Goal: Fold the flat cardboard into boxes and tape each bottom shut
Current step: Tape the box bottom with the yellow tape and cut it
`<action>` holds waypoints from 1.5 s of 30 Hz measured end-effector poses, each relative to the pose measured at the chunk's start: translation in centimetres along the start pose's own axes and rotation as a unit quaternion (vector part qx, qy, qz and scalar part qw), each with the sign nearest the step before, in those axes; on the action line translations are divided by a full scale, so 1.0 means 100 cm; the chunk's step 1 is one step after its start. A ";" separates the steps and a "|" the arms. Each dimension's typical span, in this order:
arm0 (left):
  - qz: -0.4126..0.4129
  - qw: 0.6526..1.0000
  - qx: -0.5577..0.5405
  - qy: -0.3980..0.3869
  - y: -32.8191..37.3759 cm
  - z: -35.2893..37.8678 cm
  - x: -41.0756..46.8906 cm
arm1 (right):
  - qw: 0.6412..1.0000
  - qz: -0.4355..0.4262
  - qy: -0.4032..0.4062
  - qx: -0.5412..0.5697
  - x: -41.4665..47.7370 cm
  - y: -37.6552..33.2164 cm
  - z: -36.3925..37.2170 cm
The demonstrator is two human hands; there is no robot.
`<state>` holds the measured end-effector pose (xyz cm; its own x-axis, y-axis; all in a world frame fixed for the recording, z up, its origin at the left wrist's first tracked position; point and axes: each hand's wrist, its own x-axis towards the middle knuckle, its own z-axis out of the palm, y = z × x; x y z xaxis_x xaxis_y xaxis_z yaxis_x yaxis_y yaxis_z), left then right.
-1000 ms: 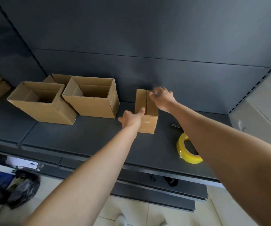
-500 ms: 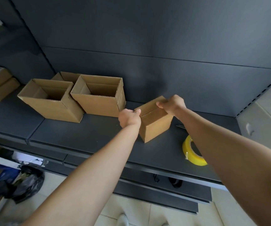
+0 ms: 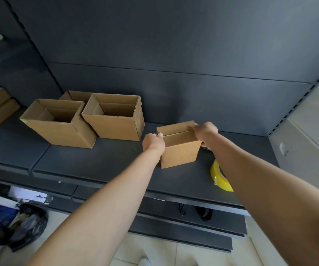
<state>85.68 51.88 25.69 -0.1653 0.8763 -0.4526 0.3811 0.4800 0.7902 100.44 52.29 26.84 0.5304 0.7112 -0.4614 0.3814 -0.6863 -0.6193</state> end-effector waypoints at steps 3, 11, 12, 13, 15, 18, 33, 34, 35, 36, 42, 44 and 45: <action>0.014 1.000 -0.016 -0.021 -0.001 -0.005 -0.003 | 0.996 0.018 -0.024 0.089 -0.005 -0.001 -0.003; 0.061 0.994 -0.077 -0.046 -0.008 -0.032 -0.009 | 0.970 0.125 -0.103 0.181 -0.030 0.008 -0.015; 0.044 0.993 -0.101 -0.035 -0.009 -0.036 -0.010 | 0.970 0.125 -0.115 0.175 -0.032 0.009 -0.013; 0.020 0.991 -0.127 -0.022 -0.012 -0.038 -0.009 | 0.970 0.123 -0.122 0.168 -0.035 0.010 -0.011; -0.012 0.987 -0.159 -0.002 -0.018 -0.043 -0.012 | 0.974 0.117 -0.126 0.148 -0.041 0.010 -0.003; 0.006 0.994 -0.113 0.010 -0.035 -0.050 -0.010 | 0.972 0.123 -0.136 0.150 -0.049 0.011 0.009; -0.053 0.985 -0.146 0.070 -0.088 -0.115 0.029 | 0.938 0.068 -0.267 0.208 -0.094 -0.023 0.078; -0.061 0.982 -0.163 0.075 -0.091 -0.121 0.034 | 0.941 0.055 -0.271 0.195 -0.098 -0.028 0.087; -0.066 0.979 -0.178 0.078 -0.093 -0.126 0.038 | 0.941 0.045 -0.276 0.189 -0.102 -0.034 0.096; -0.068 0.975 -0.194 0.081 -0.095 -0.132 0.043 | 0.942 0.037 -0.279 0.183 -0.105 -0.039 0.104; -0.065 0.969 -0.225 0.086 -0.093 -0.162 0.062 | 0.957 -0.005 -0.258 0.130 -0.104 -0.066 0.136; -0.066 0.970 -0.219 0.082 -0.091 -0.167 0.067 | 0.960 -0.008 -0.251 0.120 -0.098 -0.074 0.143; -0.066 0.971 -0.215 0.080 -0.090 -0.169 0.071 | 0.960 -0.009 -0.250 0.124 -0.095 -0.077 0.145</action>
<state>65.72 54.43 22.34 -0.3384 0.7851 -0.5188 -0.0630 0.5312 0.8449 81.44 53.05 26.77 0.0720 0.7498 -0.6578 0.1621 -0.6595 -0.7340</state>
